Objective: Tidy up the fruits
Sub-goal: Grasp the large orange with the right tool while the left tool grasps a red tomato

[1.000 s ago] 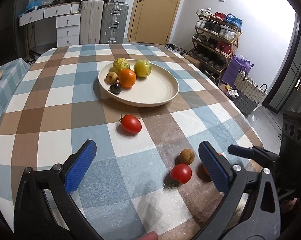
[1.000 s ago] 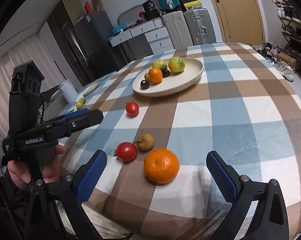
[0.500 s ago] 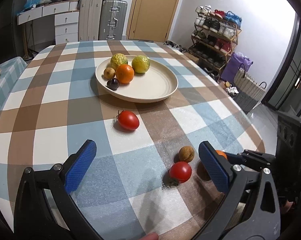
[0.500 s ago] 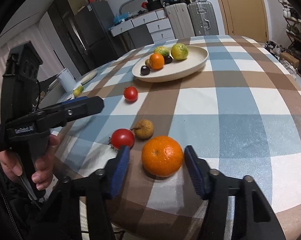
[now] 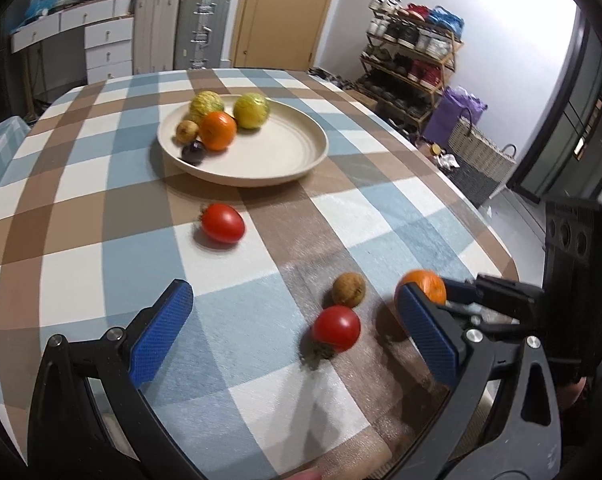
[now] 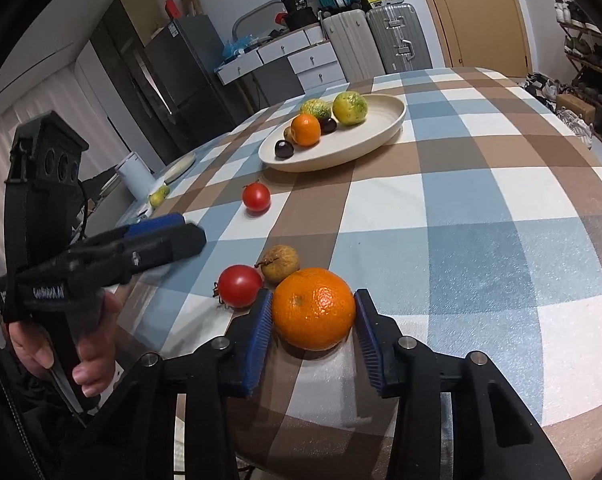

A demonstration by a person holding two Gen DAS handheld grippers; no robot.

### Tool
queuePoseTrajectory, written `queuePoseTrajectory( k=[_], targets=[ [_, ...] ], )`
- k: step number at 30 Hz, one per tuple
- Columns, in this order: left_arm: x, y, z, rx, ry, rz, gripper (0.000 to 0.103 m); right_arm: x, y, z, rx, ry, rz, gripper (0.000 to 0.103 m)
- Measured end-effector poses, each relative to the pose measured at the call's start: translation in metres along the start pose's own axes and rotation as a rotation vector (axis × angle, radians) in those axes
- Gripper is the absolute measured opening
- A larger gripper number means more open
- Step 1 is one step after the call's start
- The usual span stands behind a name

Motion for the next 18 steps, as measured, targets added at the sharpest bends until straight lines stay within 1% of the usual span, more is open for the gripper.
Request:
queuePoseTrajectory(
  k=[9,11,14,16,18],
  targets=[
    [0.011,-0.012,0.012,0.023,0.049,0.041,0.102,-0.006,-0.009,-0.006,-0.011,-0.033,0.022,0.042],
    [0.013,-0.015,0.014,-0.006,0.048,0.077,0.102,-0.008,-0.012,-0.009,-0.003,-0.046,0.025,0.042],
    [0.015,-0.026,0.013,0.002,0.041,0.127,0.101,-0.011,-0.016,-0.011,0.002,-0.059,0.034,0.042],
    [0.016,-0.031,0.014,0.008,0.046,0.145,0.098,-0.012,-0.019,-0.013,0.004,-0.063,0.039,0.042],
    [0.017,-0.033,0.015,0.019,0.053,0.148,0.09,-0.013,-0.023,-0.015,0.01,-0.067,0.046,0.042]
  ],
)
Point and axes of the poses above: each gripper's, at about its wrist camera, not at the fingertips, and z roughly the way its jaws point, y to its left, x to its underside, the point moved 7 cm from there along z, roughly the way its jaws point, and after that the axes turned 2 degrees about -x, right-handed, at the moved point
